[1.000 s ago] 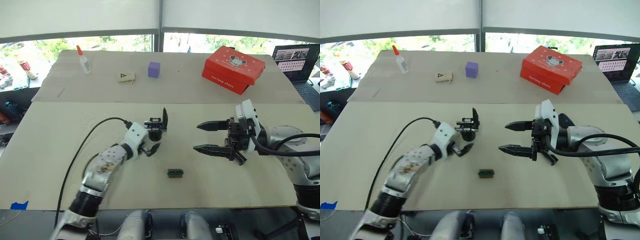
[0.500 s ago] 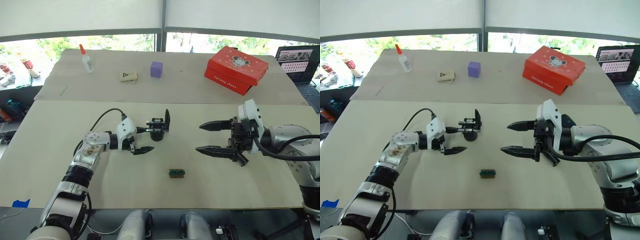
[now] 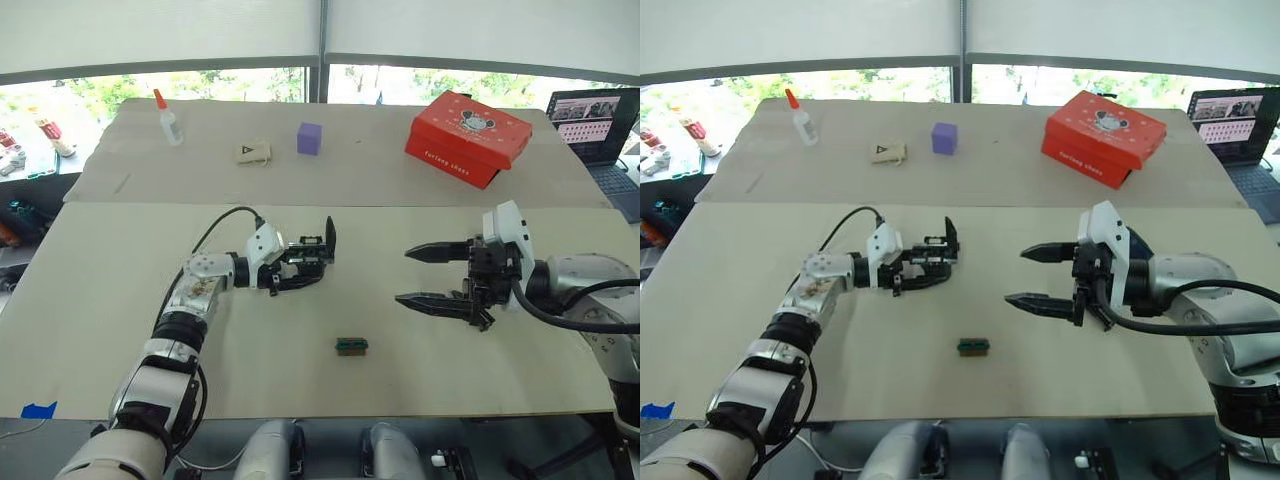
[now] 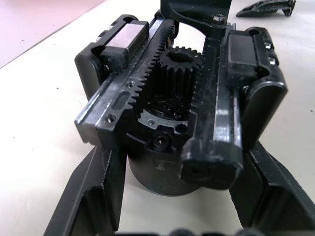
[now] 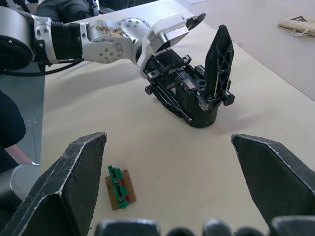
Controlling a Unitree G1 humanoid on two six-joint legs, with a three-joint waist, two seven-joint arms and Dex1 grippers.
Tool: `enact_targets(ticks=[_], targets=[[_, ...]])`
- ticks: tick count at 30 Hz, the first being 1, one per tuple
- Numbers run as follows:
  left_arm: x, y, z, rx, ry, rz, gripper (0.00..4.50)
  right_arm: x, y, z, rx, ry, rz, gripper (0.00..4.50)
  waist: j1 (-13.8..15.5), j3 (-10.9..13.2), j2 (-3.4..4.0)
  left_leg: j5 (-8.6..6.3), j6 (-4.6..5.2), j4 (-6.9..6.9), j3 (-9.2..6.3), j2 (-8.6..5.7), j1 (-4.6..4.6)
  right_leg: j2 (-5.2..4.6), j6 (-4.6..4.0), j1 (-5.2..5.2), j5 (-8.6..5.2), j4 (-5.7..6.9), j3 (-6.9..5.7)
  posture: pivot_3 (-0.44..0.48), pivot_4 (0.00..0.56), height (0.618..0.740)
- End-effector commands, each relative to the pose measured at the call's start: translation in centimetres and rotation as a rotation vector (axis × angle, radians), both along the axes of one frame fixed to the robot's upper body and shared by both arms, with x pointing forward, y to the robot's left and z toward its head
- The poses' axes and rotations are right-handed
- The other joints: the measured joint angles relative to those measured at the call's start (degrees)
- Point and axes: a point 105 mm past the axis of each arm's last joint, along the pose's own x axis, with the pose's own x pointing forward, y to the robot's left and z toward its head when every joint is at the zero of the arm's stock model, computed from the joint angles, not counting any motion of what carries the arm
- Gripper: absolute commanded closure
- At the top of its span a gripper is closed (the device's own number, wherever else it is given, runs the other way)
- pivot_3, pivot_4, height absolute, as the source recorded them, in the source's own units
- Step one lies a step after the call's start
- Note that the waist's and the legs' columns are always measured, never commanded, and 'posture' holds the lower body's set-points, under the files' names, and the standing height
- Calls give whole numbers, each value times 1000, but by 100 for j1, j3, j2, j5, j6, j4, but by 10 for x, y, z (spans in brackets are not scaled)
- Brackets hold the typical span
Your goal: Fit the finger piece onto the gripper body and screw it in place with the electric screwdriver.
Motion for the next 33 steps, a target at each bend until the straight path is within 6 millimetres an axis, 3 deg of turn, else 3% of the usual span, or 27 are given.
enact_targets(ticks=[1,6,10,12,21,23,26,33], targets=[[6,-2,20,-81,-90,129,2222,-7,3,8,22,-38,7,0,13,0,0,0,0,2,-3,0,-1,0,0,2,0,0,-2,0,150,740],[23,24,53,-111,-176,644,2222,-9,9,1,43,-42,21,0,9,3,-5,0,2,7,-10,0,-3,-4,1,3,1,4,0,0,150,740],[12,23,61,-137,-113,885,2222,-4,12,-2,48,-72,8,0,7,3,-6,0,3,7,-14,0,-7,-3,1,1,1,3,-1,0,150,740],[5,12,59,-143,-102,905,2222,-5,14,-2,64,-71,5,0,54,3,-6,-1,4,6,-14,-3,-8,-4,2,3,1,1,-1,0,150,740],[-3,9,36,-156,-50,994,2222,-4,11,-5,50,-55,7,0,145,4,-6,0,3,22,-16,0,-7,-3,3,6,2,0,-5,0,150,740],[-7,8,33,-163,-43,958,1174,-4,14,-5,53,-55,9,0,139,4,-6,-1,3,22,-15,1,-7,-3,3,6,2,0,-5,0,150,740],[-16,8,29,-163,-24,888,41,-6,16,-6,53,-53,16,0,142,3,-5,-1,3,21,-15,1,-6,-3,3,7,2,2,-5,0,150,740],[-25,31,28,-65,-48,580,41,3,9,-4,16,-97,9,0,126,2,-2,-1,2,27,-15,2,-4,-2,2,4,1,-3,-5,0,150,740]])
